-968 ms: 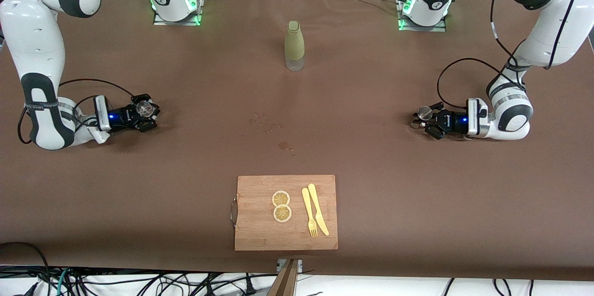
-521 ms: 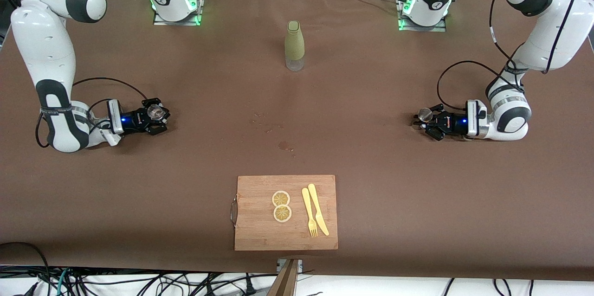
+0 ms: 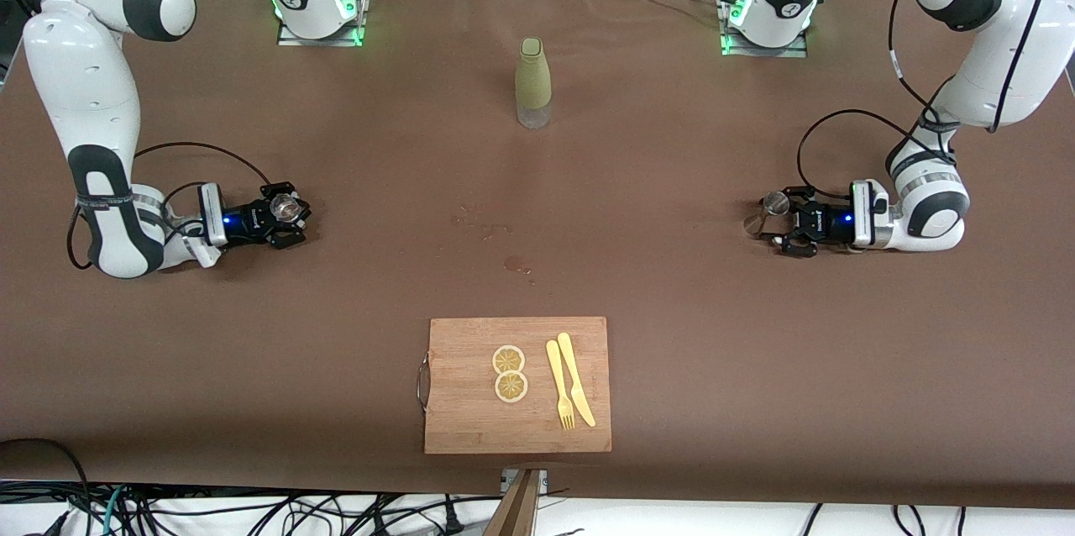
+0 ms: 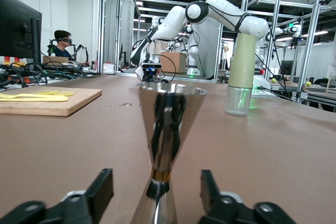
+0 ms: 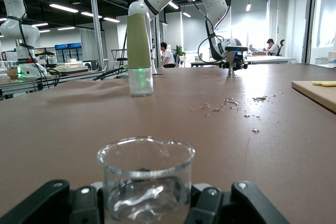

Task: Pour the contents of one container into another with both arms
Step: 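Lower the glass cup with the right gripper while the left gripper lowers the jigger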

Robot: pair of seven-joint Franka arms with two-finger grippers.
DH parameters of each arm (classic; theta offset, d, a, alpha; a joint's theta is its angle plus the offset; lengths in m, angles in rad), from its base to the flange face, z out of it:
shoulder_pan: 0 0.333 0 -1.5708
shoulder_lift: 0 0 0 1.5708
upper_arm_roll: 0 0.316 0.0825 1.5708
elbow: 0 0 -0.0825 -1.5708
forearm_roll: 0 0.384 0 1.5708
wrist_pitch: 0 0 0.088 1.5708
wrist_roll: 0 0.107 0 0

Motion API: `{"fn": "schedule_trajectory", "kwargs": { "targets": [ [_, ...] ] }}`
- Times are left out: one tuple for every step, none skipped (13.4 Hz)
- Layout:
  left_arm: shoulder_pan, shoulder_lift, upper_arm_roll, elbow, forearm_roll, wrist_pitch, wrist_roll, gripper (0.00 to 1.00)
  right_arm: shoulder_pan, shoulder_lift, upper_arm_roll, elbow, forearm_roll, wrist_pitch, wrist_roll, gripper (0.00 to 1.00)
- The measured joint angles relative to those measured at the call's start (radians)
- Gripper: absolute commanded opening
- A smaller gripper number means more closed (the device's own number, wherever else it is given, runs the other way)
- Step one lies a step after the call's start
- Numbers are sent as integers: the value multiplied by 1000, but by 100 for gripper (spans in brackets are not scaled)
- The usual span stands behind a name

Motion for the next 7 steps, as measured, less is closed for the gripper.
{"fn": "schedule_trajectory", "kwargs": {
  "targets": [
    [1, -1, 17, 6, 0, 0, 0, 100, 5, 0, 0, 1, 2, 4, 0, 99],
    [1, -5, 38, 16, 8, -1, 0, 100, 9, 0, 0, 2, 3, 6, 0, 100],
    [3, -15, 58, 30, 33, -2, 0, 100, 11, 0, 0, 2, 3, 7, 0, 100],
    [6, -28, 76, 49, 61, -2, -2, 100, 11, 0, -1, 3, 3, 7, 0, 100],
    [11, -44, 91, 68, 89, -3, -9, 100, 12, 0, -1, 3, 3, 7, 0, 100],
    [15, -60, 101, 80, 113, -5, -21, 100, 12, 0, -1, 3, 3, 7, 0, 100],
    [18, -75, 111, 87, 130, -6, -35, 100, 12, 0, -1, 3, 3, 7, 0, 100]
  ]
}}
